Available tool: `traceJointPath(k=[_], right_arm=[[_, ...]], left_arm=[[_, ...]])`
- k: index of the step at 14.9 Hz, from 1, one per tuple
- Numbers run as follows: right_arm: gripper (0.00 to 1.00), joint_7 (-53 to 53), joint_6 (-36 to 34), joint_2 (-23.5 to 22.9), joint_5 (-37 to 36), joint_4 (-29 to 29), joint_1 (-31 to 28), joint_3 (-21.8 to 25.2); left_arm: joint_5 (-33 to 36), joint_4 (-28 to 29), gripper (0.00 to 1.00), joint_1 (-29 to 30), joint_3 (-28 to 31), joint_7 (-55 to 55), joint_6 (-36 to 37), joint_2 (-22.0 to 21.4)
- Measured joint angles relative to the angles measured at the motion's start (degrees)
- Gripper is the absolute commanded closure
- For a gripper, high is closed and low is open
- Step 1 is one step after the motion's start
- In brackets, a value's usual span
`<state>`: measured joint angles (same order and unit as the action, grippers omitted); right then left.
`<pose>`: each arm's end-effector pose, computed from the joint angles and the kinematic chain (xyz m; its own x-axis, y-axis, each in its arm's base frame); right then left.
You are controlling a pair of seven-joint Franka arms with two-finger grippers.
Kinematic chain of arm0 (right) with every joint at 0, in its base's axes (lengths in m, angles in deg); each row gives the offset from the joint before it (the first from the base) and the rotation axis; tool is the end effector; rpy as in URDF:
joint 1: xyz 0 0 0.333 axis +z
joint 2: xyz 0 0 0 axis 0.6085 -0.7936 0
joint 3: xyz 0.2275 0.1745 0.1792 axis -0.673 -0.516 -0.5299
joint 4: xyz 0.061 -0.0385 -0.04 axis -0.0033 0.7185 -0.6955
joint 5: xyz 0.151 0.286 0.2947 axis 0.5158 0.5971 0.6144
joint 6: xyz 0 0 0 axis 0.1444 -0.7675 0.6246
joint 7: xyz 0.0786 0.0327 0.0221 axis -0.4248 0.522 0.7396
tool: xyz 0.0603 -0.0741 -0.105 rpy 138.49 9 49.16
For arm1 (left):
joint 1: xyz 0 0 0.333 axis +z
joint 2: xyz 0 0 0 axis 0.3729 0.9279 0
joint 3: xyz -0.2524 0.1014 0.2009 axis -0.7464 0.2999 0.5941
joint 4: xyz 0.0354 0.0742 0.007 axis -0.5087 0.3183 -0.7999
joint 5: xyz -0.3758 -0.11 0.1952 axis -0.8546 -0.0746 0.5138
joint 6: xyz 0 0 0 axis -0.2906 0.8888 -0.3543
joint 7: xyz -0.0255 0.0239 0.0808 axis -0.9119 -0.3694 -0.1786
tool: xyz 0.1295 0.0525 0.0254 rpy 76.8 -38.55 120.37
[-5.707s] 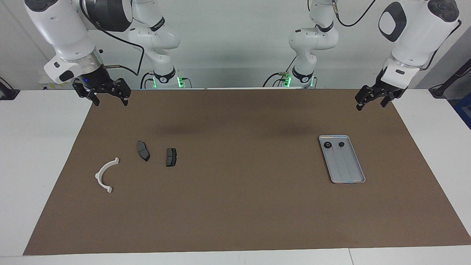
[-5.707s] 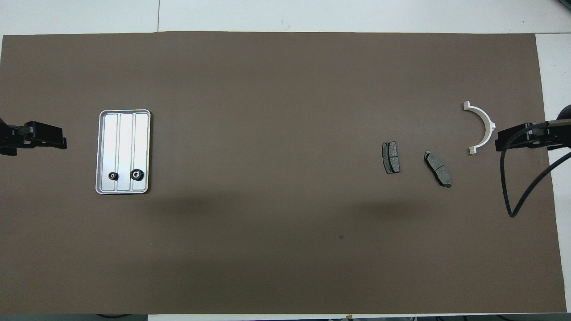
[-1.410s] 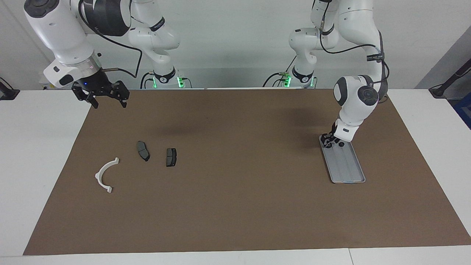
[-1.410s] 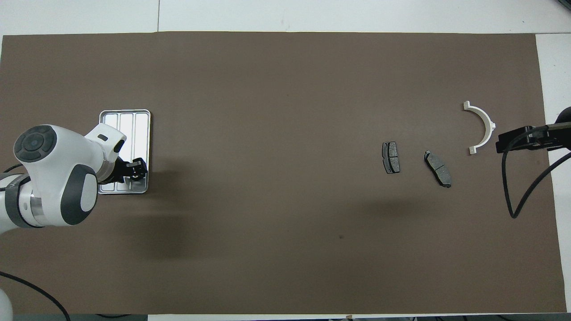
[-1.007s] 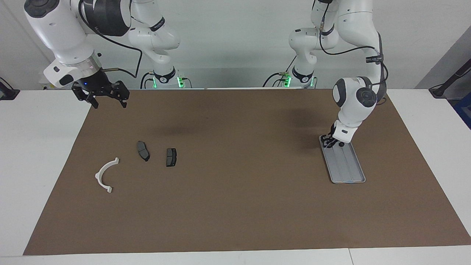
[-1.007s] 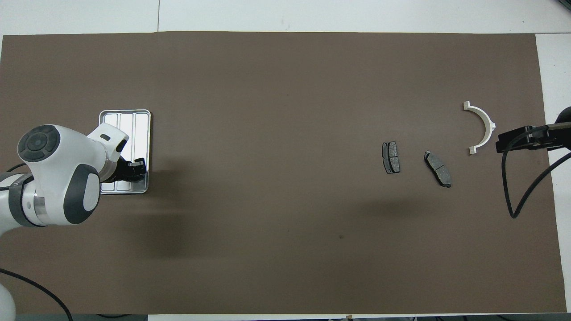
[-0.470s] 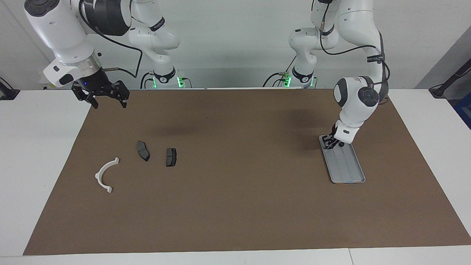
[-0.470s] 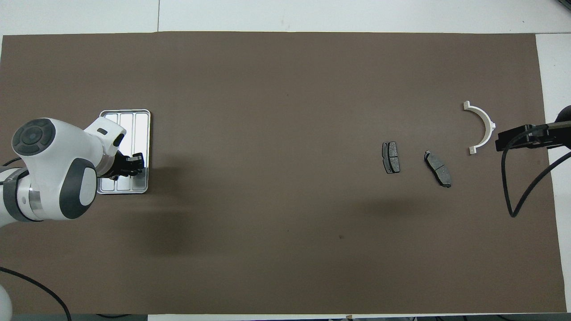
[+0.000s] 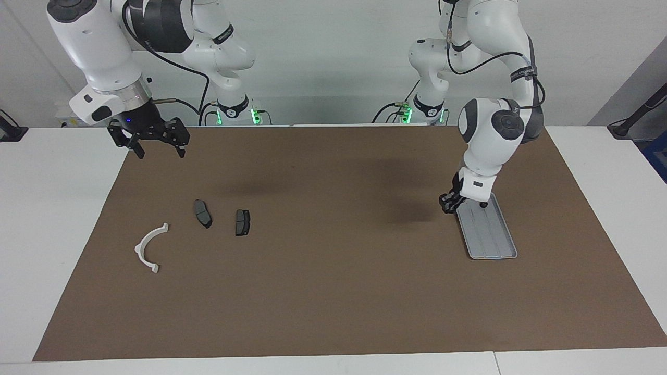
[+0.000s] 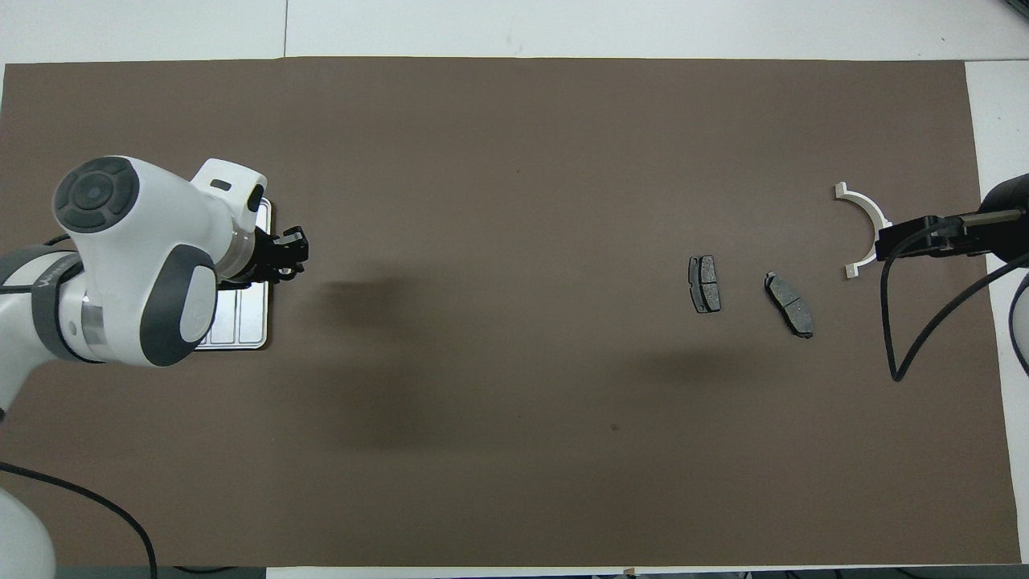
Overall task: Place bearing gear from tray to pile
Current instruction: 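Carry the bearing with the left gripper to the table center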
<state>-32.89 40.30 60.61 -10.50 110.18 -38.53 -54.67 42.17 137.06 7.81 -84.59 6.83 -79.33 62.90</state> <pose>0.5929 -0.0177 0.5685 0.9997 0.0185 0.0135 0.0183 -0.9997 0.0179 0.6076 -0.1625 0.3436 0.9209 0.3894 -0.0177 0.3898 -0.9204 0.0299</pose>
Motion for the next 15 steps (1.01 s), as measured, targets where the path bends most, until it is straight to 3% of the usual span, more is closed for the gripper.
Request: traceJointPath(k=[7,12,15], right_arm=[[0.00,0.00,1.35,0.00,0.00,1.01,0.16,-0.08],[0.00,0.00,3.04,0.00,0.00,2.30,-0.04,0.03],[0.00,0.00,3.70,-0.02,0.00,3.28,-0.04,0.02]], left_arm=[[-2.86,-9.91,0.99,-13.96,-0.12,16.52,3.40,4.31],[-3.60,-26.24,1.00,-23.53,0.00,27.63,7.56,17.19],[-3.64,-31.04,0.99,-25.57,-0.01,29.00,7.34,22.26]])
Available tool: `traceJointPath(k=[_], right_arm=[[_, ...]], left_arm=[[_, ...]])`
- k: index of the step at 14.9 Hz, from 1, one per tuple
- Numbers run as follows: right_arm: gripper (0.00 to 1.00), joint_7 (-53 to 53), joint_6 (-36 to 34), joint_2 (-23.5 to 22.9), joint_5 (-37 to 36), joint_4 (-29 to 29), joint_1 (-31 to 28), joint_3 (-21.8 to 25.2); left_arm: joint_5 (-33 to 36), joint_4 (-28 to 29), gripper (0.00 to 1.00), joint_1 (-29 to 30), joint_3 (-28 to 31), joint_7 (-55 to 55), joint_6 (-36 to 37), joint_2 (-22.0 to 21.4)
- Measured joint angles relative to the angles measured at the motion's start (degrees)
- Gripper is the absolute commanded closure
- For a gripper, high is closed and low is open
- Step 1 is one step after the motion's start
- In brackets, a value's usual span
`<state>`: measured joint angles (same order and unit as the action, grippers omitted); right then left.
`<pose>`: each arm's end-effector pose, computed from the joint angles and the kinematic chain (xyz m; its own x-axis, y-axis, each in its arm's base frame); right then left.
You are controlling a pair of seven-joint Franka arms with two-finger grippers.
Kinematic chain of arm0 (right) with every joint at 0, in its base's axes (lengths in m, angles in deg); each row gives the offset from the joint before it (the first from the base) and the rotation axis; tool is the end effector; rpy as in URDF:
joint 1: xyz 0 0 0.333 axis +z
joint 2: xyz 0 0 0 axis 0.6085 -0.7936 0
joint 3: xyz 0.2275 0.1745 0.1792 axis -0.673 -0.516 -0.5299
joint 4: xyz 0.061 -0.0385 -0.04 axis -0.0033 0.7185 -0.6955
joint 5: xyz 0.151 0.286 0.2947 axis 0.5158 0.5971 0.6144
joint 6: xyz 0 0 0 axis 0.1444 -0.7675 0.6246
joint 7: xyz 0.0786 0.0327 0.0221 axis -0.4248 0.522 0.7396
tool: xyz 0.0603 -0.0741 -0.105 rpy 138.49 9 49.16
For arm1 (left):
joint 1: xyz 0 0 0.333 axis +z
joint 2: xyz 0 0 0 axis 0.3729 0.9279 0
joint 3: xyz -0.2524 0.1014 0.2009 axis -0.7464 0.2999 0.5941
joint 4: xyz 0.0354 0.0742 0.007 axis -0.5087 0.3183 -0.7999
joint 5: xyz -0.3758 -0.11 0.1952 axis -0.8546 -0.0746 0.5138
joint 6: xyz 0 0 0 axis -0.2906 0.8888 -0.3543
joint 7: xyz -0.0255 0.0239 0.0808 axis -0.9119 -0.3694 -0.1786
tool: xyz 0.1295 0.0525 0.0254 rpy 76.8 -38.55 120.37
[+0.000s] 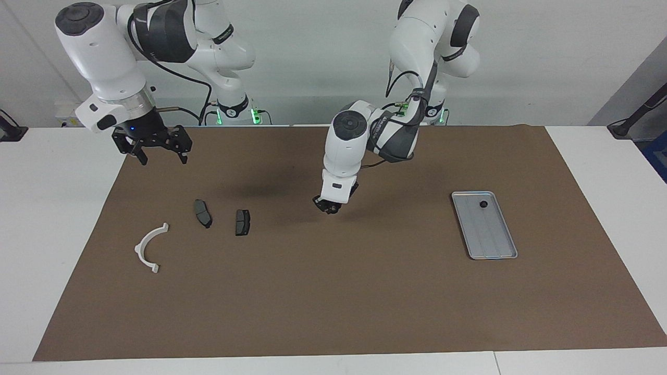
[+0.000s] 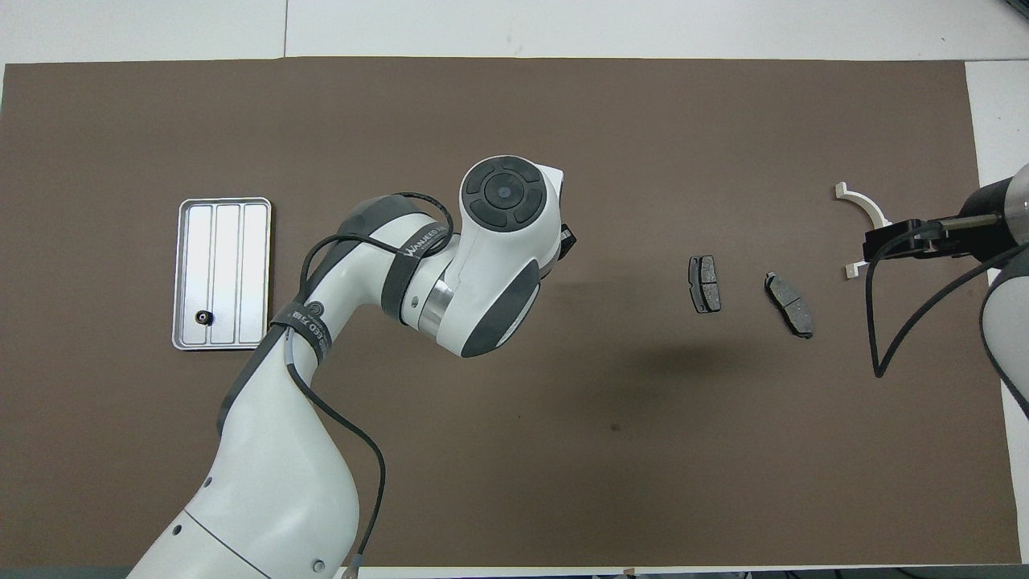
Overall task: Place bearing gear from tray to pile
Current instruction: 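Carry the bearing with the left gripper to the table center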
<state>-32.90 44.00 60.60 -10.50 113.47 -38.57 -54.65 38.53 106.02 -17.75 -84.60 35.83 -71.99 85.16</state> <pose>0.5951 -0.0182 0.5440 0.9996 0.0184 0.0205 0.0181 -0.9997 0.0180 0.5782 -0.5006 0.3344 0.8834 0.4620 -0.0792 0.4670 -0.8818 0.0655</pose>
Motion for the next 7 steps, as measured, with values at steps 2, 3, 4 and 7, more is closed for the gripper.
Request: traceJointPath(k=[2,3,4,7], right_arm=[[0.00,0.00,2.64,-0.04,0.00,1.61,0.02,-0.04],[0.00,0.00,3.51,-0.09,0.00,2.50,0.02,-0.05],[0.00,0.00,3.98,-0.10,0.00,3.21,0.02,-0.05],[0.00,0.00,4.50,-0.09,0.00,3.85,0.03,-0.06]], left_arm=[[-0.03,-0.52,0.97,-0.86,0.08,0.46,-0.26,1.89],[-0.03,-0.53,0.96,-1.52,0.10,1.08,-1.11,3.05],[-0.03,-0.55,0.96,-2.09,0.11,1.75,-2.21,4.03],[-0.03,-0.56,0.94,-2.71,0.16,3.14,-4.99,5.07]])
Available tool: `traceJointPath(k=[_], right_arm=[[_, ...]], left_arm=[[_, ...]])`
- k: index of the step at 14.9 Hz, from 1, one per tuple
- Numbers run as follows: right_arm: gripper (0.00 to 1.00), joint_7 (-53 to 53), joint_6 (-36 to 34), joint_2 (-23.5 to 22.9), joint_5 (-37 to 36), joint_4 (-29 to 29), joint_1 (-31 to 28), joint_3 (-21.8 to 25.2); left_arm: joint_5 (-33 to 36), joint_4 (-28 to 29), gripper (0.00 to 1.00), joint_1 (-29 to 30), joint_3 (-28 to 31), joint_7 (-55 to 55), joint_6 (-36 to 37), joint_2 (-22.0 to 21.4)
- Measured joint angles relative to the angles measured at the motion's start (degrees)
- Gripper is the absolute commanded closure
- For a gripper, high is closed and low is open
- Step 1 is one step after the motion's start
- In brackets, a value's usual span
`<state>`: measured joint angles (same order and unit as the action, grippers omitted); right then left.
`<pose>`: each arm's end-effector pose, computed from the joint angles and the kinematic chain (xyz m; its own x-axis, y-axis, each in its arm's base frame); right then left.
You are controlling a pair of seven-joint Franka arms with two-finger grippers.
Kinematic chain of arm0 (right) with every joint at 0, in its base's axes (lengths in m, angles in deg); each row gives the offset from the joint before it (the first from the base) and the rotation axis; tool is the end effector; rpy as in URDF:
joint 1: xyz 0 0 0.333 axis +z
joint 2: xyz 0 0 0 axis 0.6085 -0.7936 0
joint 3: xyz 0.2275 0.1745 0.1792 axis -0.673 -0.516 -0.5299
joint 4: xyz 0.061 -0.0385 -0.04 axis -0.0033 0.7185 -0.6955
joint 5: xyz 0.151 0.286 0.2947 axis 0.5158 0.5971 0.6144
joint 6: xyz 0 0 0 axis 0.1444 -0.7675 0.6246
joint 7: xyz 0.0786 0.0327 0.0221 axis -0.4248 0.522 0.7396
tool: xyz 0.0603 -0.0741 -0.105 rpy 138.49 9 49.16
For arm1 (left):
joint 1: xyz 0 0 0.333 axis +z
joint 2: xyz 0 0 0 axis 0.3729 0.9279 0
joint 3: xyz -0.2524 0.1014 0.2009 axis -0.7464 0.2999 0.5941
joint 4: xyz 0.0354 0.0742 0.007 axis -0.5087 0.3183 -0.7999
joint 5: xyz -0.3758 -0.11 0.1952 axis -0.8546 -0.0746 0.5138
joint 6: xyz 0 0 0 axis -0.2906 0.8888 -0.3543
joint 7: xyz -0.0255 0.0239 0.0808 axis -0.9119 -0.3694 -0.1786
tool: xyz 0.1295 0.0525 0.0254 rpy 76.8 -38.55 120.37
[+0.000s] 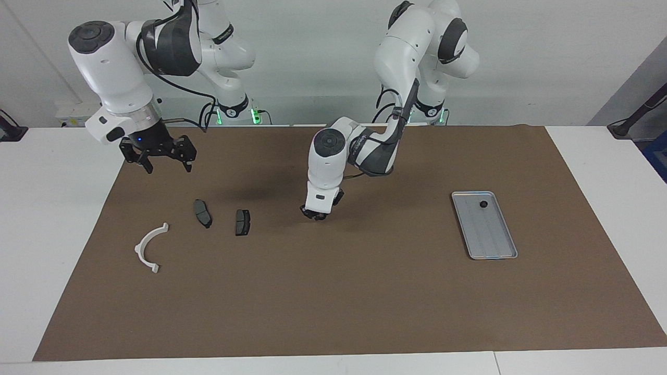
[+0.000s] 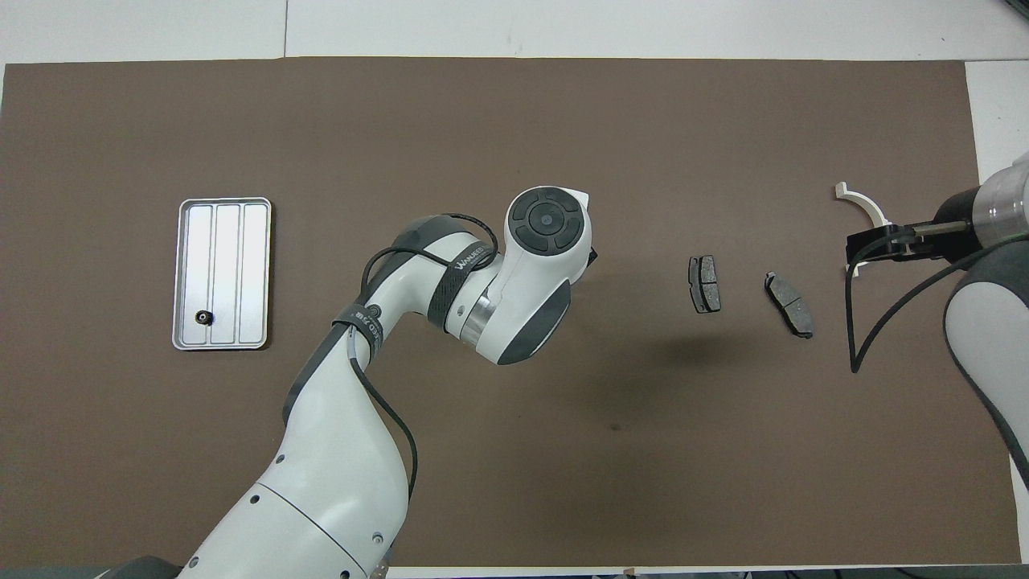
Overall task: Place bearing gear from tray to pile
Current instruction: 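Carry the bearing with the left gripper to the table center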
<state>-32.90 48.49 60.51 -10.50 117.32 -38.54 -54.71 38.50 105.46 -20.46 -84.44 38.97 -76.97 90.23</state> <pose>0.5967 -0.0172 0.5146 0.9993 0.0214 0.0301 0.0208 -0.9996 0.0182 0.5650 -0.5334 0.2792 0.8750 0.4781 -0.0761 0.4829 -0.8731 0.0669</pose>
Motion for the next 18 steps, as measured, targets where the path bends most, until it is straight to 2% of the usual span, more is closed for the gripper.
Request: traceJointPath(k=[4,7,8,10,11,12,18], right_arm=[[0.00,0.00,1.89,-0.37,0.00,0.80,0.07,-0.04],[0.00,0.00,3.60,-1.08,0.00,1.23,0.08,-0.04],[0.00,0.00,3.68,-1.13,0.00,1.29,0.08,-0.04],[0.00,-0.01,3.68,-1.13,0.00,1.34,0.08,-0.02],[0.00,-0.02,3.68,-1.13,0.00,1.34,0.07,-0.01],[0.00,-0.02,3.68,-1.13,0.00,1.34,0.06,0.01],[0.00,-0.02,7.03,-2.31,0.00,1.64,0.03,0.00]], left_arm=[[0.00,2.04,0.91,-0.01,0.23,1.09,-4.99,0.24],[0.00,3.33,0.87,-0.34,0.22,1.20,-5.65,0.24],[0.00,3.37,0.78,-0.47,0.28,1.24,-5.82,0.23],[0.00,3.38,0.48,-0.66,0.33,1.33,-5.91,0.23],[0.00,3.38,0.27,-0.69,0.33,1.42,-5.96,0.23],[0.00,3.38,0.00,-0.69,0.35,1.46,-5.99,0.23],[0.00,3.19,0.00,-0.13,1.99,2.55,-3.91,-1.18]])
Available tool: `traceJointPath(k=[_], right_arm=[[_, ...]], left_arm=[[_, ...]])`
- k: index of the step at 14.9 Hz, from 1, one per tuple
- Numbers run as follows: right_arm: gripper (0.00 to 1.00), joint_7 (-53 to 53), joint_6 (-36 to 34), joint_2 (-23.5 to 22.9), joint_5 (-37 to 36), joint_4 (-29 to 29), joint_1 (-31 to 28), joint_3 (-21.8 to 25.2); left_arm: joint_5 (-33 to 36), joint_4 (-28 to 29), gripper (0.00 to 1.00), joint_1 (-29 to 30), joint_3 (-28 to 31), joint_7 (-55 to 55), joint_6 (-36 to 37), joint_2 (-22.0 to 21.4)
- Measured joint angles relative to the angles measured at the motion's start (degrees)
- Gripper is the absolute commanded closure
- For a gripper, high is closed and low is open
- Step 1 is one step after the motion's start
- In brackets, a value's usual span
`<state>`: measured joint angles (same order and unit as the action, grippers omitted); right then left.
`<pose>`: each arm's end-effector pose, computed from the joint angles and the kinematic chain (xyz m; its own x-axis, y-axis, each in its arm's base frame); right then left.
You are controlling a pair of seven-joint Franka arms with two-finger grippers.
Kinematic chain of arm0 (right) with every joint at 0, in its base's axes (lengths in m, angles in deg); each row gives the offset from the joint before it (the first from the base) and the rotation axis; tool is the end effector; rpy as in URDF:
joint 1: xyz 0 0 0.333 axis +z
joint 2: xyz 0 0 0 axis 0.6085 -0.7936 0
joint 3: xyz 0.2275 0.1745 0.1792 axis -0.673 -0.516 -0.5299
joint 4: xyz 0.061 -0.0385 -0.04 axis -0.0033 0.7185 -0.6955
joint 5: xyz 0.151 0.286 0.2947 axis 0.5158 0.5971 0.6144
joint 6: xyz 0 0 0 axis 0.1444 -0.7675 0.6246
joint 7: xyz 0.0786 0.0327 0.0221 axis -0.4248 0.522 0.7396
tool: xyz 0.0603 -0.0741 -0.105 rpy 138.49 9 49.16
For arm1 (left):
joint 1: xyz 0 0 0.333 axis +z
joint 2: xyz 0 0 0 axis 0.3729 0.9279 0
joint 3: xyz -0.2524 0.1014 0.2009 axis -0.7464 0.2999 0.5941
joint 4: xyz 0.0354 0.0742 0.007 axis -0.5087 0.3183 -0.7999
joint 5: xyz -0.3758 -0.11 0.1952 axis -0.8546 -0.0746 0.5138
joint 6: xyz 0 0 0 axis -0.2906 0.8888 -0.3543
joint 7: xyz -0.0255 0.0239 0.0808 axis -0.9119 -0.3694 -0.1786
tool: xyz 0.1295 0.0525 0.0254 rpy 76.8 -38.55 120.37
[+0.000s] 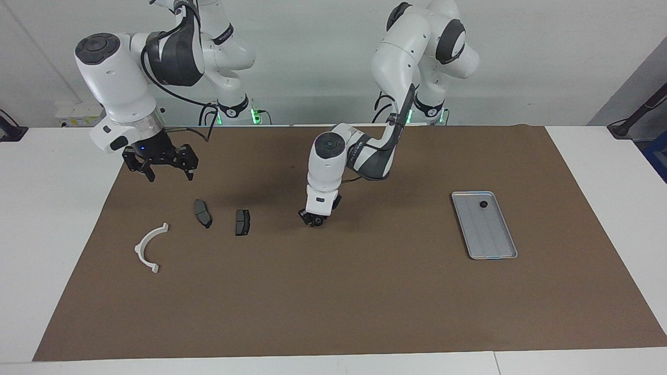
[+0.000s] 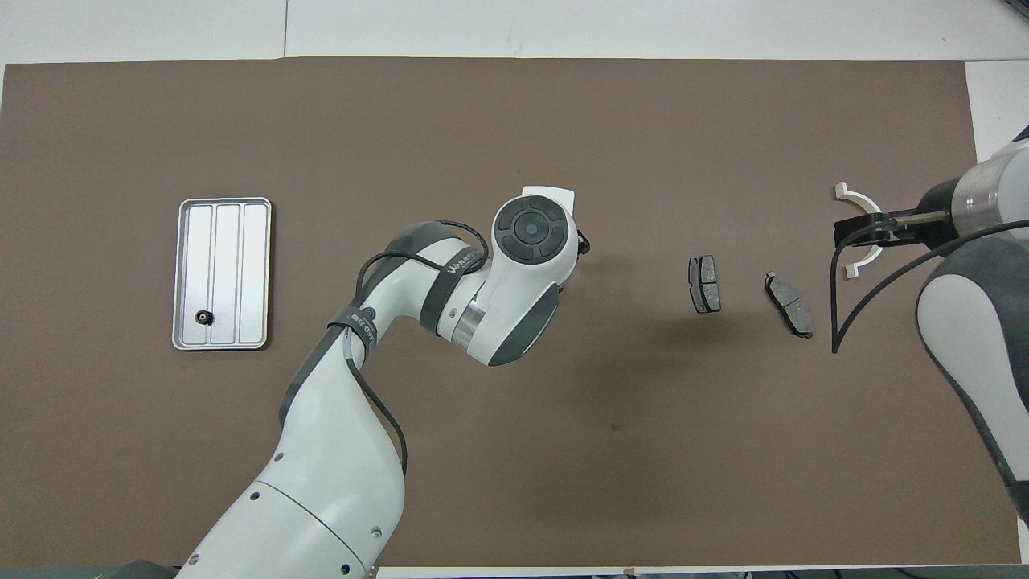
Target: Place bearing gear from tray to pile
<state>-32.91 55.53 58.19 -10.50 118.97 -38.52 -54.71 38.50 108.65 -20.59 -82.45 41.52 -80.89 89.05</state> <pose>0.6153 -0.0171 0.4866 0.9962 0.0237 0.0835 0.0220 -0.9995 0.0204 0.5763 -0.5135 0.2733 0.8384 0.5431 -0.0470 0.5450 -0.8337 0.0889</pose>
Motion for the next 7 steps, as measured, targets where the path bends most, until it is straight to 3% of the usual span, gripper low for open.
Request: traceJointPath(k=[4,7], right_arm=[[0.00,-0.39,5.67,-6.70,0.00,-1.04,1.14,-0.09],[0.00,-7.59,8.08,-13.91,0.00,-5.09,6.41,-0.26]], left_arm=[[0.03,0.35,0.00,5.31,0.87,-4.22,11.86,-7.09],[0.03,7.27,0.00,10.57,0.97,-13.95,15.19,-14.22]])
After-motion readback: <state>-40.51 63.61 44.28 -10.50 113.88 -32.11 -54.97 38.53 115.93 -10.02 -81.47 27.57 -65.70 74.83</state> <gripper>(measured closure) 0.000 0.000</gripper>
